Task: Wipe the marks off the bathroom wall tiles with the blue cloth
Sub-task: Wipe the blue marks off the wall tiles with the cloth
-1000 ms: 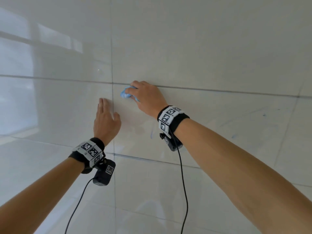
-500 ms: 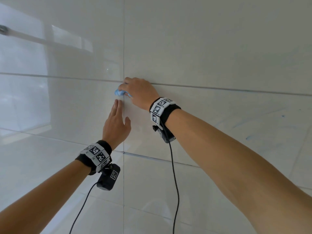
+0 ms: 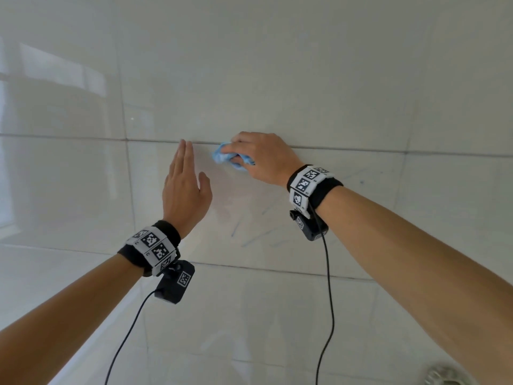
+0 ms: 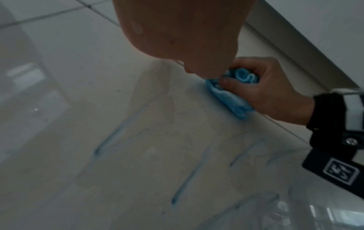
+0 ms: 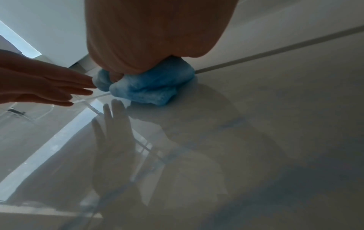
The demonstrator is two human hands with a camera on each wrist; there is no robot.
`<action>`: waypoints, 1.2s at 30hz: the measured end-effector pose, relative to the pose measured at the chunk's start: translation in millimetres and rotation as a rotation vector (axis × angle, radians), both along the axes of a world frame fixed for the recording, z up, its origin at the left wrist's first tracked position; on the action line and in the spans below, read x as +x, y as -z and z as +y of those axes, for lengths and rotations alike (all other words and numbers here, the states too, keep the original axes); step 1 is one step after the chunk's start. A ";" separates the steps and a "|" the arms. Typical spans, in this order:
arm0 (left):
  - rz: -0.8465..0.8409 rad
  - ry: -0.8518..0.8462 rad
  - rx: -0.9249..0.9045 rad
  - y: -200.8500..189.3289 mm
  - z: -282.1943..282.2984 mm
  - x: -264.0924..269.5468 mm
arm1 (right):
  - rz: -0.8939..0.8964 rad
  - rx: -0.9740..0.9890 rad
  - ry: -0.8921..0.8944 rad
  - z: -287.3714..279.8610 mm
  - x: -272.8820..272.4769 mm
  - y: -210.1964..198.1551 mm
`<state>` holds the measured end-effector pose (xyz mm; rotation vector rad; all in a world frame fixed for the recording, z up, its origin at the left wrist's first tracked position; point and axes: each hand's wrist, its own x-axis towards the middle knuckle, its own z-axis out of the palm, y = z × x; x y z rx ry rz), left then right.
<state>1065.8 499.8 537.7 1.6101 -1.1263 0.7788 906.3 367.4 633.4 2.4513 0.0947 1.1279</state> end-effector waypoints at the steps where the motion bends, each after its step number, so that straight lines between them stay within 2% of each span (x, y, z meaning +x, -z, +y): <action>1: -0.005 0.003 -0.012 -2.3 -5.6 -6.6 | -0.032 -0.021 0.009 -10.0 -16.2 1.9; 10: -0.071 0.067 0.014 -15.0 -50.9 -86.7 | -0.216 -0.100 0.074 -81.4 -170.5 20.8; 15: -0.130 0.104 0.029 -23.1 -70.1 -139.0 | -0.248 -0.048 0.179 -105.7 -253.1 23.0; 19: -0.165 0.111 0.061 -32.5 -79.8 -172.2 | -0.200 -0.077 0.288 -118.6 -310.5 18.1; 21: -0.183 0.107 0.080 -38.6 -85.4 -183.8 | -0.329 -0.038 0.315 -123.3 -333.3 11.6; 23: -0.210 0.097 0.099 -44.8 -92.1 -191.9 | -0.594 0.111 0.320 -128.6 -348.6 4.1; 26: -0.246 0.067 0.117 -53.9 -101.4 -198.3 | -0.893 0.317 0.337 -137.1 -348.2 -1.3; 30: -0.258 0.033 0.118 -60.0 -108.2 -194.7 | -1.060 0.392 0.292 -131.2 -303.3 17.5; 33: -0.315 0.006 0.111 -57.9 -112.8 -189.2 | -0.878 0.240 0.208 -115.4 -255.5 56.7; 36: -0.343 0.008 0.105 -54.8 -113.5 -187.1 | -0.635 0.108 0.167 -107.9 -237.7 82.4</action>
